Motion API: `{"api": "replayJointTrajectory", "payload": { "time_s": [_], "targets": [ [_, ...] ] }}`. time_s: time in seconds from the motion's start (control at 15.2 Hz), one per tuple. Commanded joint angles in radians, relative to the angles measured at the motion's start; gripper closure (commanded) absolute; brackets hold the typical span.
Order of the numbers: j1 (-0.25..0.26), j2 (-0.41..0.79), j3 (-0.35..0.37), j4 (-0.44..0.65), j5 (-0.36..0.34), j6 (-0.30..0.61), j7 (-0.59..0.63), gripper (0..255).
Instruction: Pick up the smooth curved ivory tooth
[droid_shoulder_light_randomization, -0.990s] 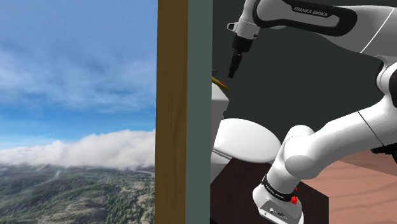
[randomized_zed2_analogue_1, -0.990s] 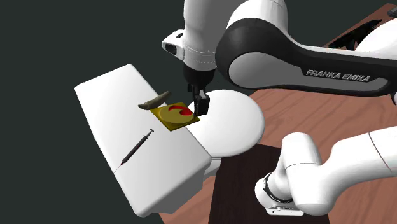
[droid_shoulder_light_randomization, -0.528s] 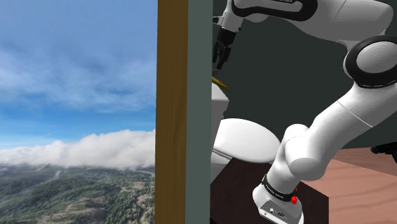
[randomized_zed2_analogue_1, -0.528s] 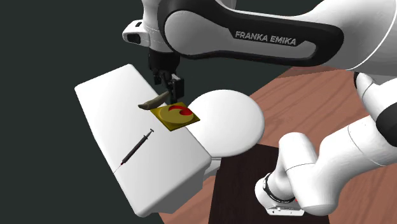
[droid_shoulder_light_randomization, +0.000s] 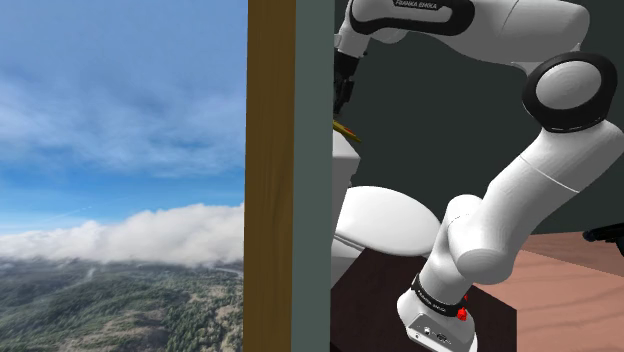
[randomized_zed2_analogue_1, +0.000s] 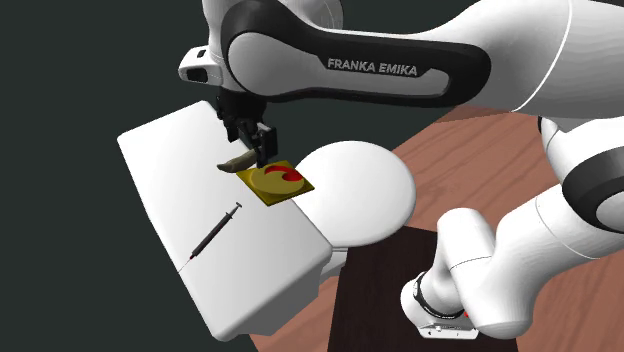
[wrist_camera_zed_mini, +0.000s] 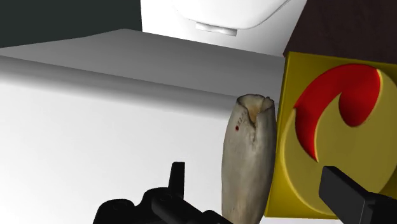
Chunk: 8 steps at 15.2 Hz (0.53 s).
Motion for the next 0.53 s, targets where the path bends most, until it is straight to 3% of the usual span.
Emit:
{"api": "replayJointTrajectory", "payload": {
  "time_s": [0.0,0.13,0.2,0.46],
  "targets": [
    [-0.002,-0.009,0.0,-0.042,-0.003,0.034,-0.002,0],
    [-0.002,-0.009,0.0,-0.042,-0.003,0.034,-0.002,0],
    [-0.002,-0.012,0.0,-0.044,-0.004,0.034,-0.003,255],
    [-0.002,-0.011,0.0,-0.044,-0.004,0.034,-0.002,255]
  ]
}}
